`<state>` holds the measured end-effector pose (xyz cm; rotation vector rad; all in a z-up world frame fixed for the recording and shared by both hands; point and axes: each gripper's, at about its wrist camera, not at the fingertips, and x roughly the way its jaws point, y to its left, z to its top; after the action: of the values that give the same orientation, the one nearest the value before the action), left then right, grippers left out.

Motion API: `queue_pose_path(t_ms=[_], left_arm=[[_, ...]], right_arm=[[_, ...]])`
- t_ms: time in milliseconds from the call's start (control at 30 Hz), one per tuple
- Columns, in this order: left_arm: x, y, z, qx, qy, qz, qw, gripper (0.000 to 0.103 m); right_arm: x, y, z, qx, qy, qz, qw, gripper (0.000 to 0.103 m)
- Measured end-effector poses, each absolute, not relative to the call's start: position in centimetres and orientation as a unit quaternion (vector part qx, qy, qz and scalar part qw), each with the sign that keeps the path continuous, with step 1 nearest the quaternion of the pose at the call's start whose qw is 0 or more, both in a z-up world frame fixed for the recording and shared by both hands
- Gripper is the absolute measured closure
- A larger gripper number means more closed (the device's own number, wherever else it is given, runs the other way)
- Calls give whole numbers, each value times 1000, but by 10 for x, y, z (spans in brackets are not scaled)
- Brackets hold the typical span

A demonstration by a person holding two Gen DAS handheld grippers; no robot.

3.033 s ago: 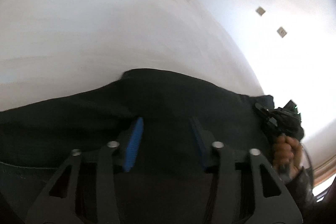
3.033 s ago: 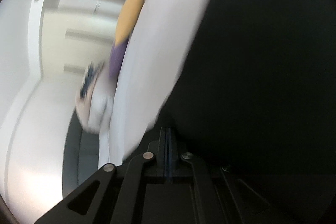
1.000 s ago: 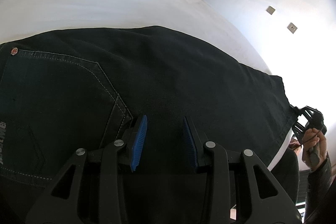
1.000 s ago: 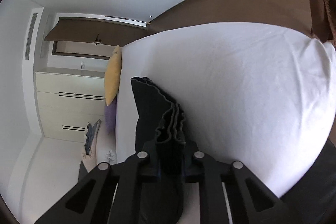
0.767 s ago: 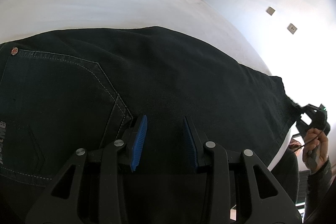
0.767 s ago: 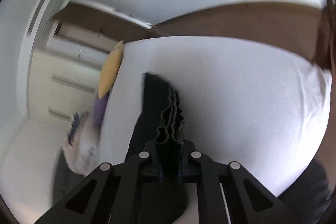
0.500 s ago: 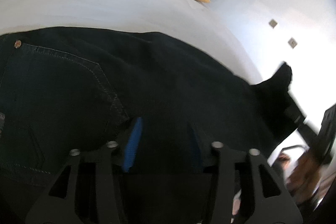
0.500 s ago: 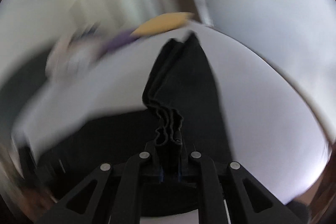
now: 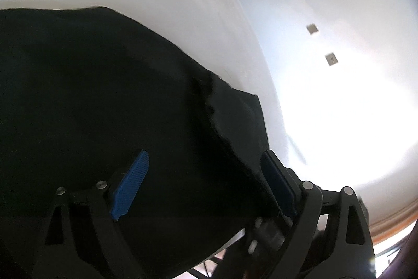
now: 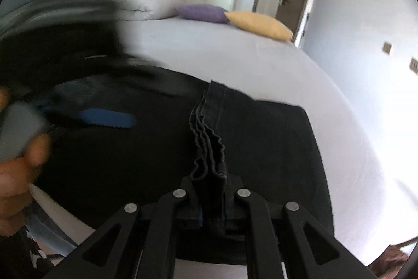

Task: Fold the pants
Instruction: 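Lay the hem onto the jeans and open the right gripper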

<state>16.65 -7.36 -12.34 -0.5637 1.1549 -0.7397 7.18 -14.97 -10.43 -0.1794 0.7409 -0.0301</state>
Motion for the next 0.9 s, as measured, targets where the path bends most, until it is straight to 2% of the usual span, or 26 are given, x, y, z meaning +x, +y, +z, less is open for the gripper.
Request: queue_pose_path(t_ms=[100,167,233,300,333,467,700,900], left_arm=[[185,-92,-125,-232,540,-330,739,15],[194,-100,-127,-220,550,-334,733,23],[198,-106,-126,-186,559,-342,732,73],[203,-103,-124,-169,559,-346,735,78],[207,-99,-122,-164,556,-348,737,84],[218,-77,-105,-143,541,-350,751,90],[236,-33,-94,-112,537,-334,766,91],[250,-9,-100,-118,543,-315,769,91]], right_arm=[[70,-135,-100,-110,355,-6,928,93],[68,-127,-98,-120,353,4,928,93],[68,-118,-97,-130,351,12,927,93],[67,-111,-94,-137,347,21,927,93],[67,-106,-90,-141,345,30,928,92],[66,-89,-83,-153,338,63,927,93],[77,-49,-80,-180,333,129,916,93],[95,-35,-89,-173,360,155,903,93]])
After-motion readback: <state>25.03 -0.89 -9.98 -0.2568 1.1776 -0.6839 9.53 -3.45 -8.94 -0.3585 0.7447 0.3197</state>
